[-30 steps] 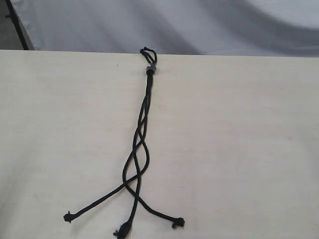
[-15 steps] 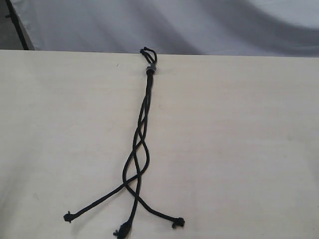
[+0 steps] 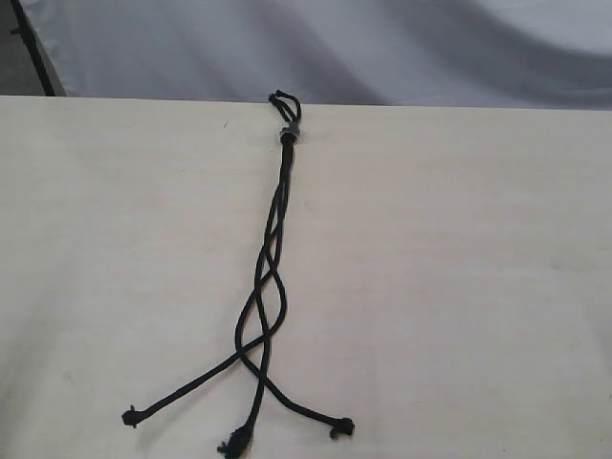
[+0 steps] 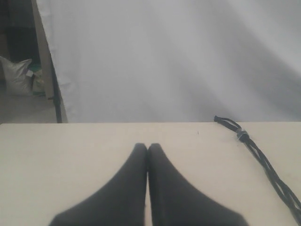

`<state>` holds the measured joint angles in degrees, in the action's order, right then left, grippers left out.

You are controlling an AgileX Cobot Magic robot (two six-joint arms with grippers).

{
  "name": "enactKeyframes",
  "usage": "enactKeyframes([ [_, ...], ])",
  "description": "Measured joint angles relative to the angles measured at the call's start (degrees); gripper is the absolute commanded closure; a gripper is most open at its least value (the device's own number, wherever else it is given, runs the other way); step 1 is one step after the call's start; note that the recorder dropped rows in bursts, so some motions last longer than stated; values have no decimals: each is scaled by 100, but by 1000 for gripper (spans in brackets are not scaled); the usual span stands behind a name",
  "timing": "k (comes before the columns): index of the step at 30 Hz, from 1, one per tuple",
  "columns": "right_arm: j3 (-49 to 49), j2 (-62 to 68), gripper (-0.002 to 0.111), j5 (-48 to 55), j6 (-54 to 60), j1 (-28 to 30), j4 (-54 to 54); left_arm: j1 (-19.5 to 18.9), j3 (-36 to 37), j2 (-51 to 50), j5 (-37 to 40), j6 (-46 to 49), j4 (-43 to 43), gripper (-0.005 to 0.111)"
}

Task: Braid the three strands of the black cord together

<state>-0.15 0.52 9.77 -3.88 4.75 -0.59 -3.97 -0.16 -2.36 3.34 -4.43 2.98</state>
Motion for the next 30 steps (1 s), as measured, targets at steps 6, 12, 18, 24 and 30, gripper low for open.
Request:
enactKeyframes([
  [6,0,-9,108,0,388,0,-275,0,0,0,0,0,0,106],
  [12,0,-9,108,0,388,0,-298,0,0,0,0,0,0,106],
  [18,0,-9,108,0,388,0,-298,0,0,0,0,0,0,106],
  [24,0,-9,108,0,420,0,-298,0,0,0,0,0,0,106],
  [30,0,-9,108,0,420,0,-298,0,0,0,0,0,0,106],
])
